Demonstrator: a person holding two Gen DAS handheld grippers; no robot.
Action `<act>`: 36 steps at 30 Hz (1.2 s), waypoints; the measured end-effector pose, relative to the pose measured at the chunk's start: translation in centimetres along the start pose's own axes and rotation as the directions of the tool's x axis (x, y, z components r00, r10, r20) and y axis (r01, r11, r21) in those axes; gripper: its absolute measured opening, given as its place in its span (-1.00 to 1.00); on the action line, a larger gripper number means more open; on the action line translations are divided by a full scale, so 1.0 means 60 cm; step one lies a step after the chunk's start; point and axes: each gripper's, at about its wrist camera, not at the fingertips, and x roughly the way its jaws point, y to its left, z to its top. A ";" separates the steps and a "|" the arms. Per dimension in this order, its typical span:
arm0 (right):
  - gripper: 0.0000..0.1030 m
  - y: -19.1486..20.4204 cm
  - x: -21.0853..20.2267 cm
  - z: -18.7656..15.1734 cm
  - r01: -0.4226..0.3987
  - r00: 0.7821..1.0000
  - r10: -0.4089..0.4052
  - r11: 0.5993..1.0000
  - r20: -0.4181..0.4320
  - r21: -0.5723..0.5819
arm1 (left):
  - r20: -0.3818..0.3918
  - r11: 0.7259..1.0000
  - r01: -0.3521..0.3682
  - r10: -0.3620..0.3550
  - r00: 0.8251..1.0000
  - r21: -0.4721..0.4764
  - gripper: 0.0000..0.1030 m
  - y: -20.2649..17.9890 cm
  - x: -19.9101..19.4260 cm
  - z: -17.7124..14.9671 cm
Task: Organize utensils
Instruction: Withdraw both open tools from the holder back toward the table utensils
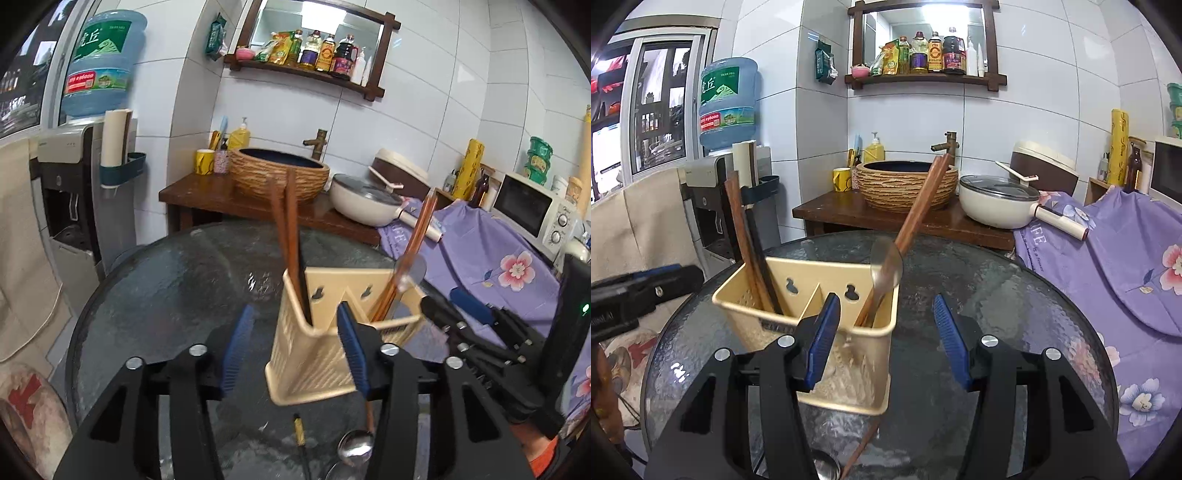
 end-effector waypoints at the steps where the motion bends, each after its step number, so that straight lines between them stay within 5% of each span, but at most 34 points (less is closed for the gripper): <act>1: 0.07 0.001 -0.005 -0.005 -0.001 1.000 0.001 1.000 -0.007 0.000 | -0.013 1.000 -0.009 0.009 1.000 -0.002 0.12 0.004 -0.002 -0.013; 7: 0.09 0.007 -0.023 -0.071 -0.003 0.992 0.005 1.000 -0.126 0.019 | -0.107 0.998 -0.064 0.064 0.992 -0.002 0.13 0.025 0.004 -0.088; 17: 0.09 0.010 -0.021 -0.189 0.016 0.954 0.004 0.998 -0.299 0.063 | -0.274 0.998 -0.050 0.035 0.961 -0.049 -0.10 0.050 0.030 -0.187; 24: 0.09 0.024 -0.021 -0.236 -0.012 0.931 0.035 0.998 -0.363 0.064 | -0.317 0.999 -0.027 0.013 0.948 -0.042 -0.19 0.041 0.034 -0.218; 36: 0.09 0.023 -0.026 -0.250 -0.001 0.928 0.022 0.998 -0.372 0.058 | -0.340 1.000 0.008 -0.016 0.940 -0.025 -0.33 0.011 0.063 -0.209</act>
